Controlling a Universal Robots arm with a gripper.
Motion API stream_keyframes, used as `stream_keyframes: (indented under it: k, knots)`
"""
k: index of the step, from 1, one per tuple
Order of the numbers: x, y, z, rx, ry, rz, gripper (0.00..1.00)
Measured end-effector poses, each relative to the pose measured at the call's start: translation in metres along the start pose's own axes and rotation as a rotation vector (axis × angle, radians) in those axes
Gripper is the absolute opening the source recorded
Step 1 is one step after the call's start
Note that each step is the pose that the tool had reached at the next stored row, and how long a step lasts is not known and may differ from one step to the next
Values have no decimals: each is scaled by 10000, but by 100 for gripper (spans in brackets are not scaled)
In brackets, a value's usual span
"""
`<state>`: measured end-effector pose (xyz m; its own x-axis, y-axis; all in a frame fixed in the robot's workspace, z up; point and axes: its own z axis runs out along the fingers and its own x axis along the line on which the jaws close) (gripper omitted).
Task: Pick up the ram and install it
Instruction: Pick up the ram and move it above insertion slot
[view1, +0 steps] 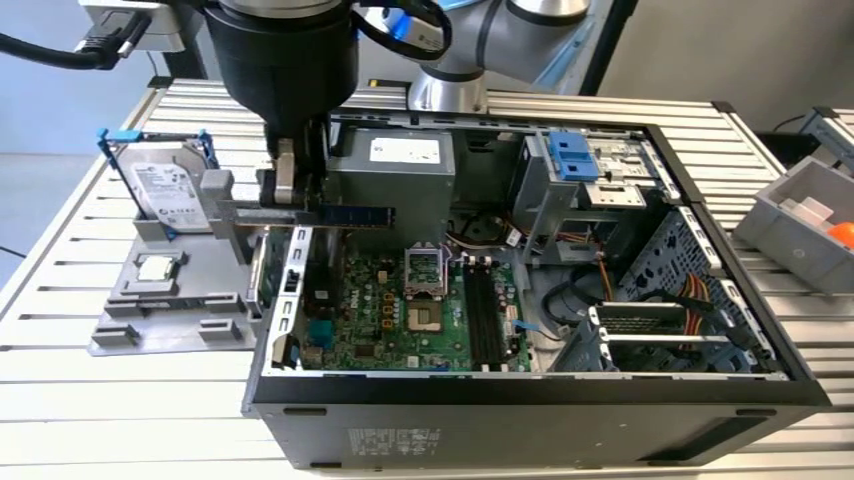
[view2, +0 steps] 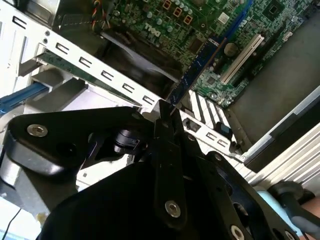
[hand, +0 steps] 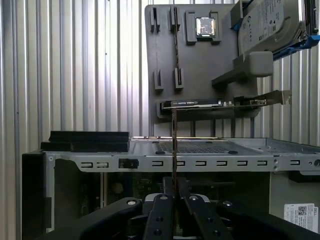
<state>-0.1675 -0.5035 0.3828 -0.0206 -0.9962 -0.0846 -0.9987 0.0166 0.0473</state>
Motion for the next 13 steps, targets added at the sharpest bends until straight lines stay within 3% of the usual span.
stream_keyframes:
  k: [13]
  knots:
    - [-5,-208,-10,-13,2,1,0]
